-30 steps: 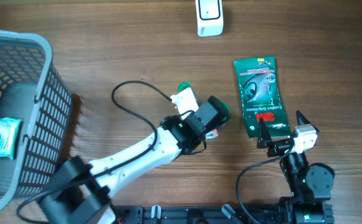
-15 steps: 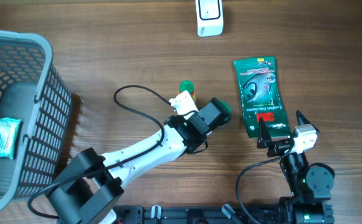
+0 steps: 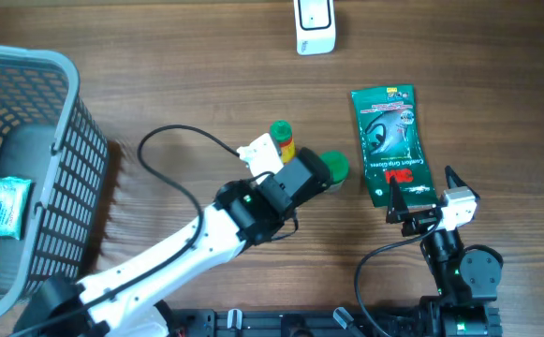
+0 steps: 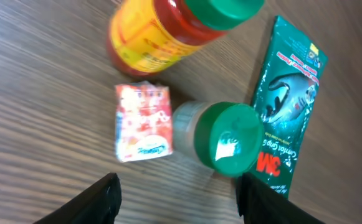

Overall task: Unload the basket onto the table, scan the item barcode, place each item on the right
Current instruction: 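Carry the small box out and place it beside the green jar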

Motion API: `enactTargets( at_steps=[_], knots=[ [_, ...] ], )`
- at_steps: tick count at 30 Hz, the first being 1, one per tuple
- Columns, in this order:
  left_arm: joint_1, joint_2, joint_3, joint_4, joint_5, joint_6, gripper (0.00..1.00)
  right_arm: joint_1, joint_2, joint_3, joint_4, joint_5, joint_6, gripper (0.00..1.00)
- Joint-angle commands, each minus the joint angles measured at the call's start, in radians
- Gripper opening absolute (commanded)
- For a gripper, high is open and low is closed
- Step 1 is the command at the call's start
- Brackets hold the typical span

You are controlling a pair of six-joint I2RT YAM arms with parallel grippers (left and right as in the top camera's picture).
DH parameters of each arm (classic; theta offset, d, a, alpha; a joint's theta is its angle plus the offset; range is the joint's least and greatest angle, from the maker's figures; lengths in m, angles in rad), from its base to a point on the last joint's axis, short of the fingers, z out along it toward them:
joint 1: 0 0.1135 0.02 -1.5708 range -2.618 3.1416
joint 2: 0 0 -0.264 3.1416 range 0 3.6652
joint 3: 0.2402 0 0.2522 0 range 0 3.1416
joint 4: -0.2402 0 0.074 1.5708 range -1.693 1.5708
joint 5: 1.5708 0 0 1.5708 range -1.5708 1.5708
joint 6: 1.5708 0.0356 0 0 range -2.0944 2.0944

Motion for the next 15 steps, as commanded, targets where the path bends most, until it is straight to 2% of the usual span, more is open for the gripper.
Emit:
enactTargets(
  at_steps=[1,2,4,7,9,13,15],
  knots=[
    [-0.001,-0.103,-0.009,-0.063,-0.098,0.034,0.63,0.006,-0.004,-0.001,0.003,0.017,-0.012,1.0],
    [-0.001,-0.141,-0.009,-0.09,-0.127,0.058,0.63,0.006,-0.004,-0.001,0.003,0.017,-0.012,1.0],
    [0.0,-0.232,-0.009,-0.119,-0.18,0.141,0.7,0.006,-0.004,-0.001,0.003,0.017,-0.012,1.0],
    [0.008,-0.362,-0.005,-0.115,-0.284,0.291,0.92,0.006,-0.004,-0.001,0.003,0.017,-0.012,1.0],
    [0.042,-0.453,0.01,-0.114,-0.354,0.389,1.0,0.006,-0.004,-0.001,0.003,0.017,-0.013,1.0],
    [0.227,-0.581,0.066,-0.103,-0.385,0.554,1.0,0.006,-0.004,-0.001,0.003,0.017,-0.012,1.0],
    [0.383,-0.613,0.109,-0.08,-0.371,0.644,1.0,0.006,-0.004,-0.001,0.003,0.017,-0.012,1.0]
  ],
)
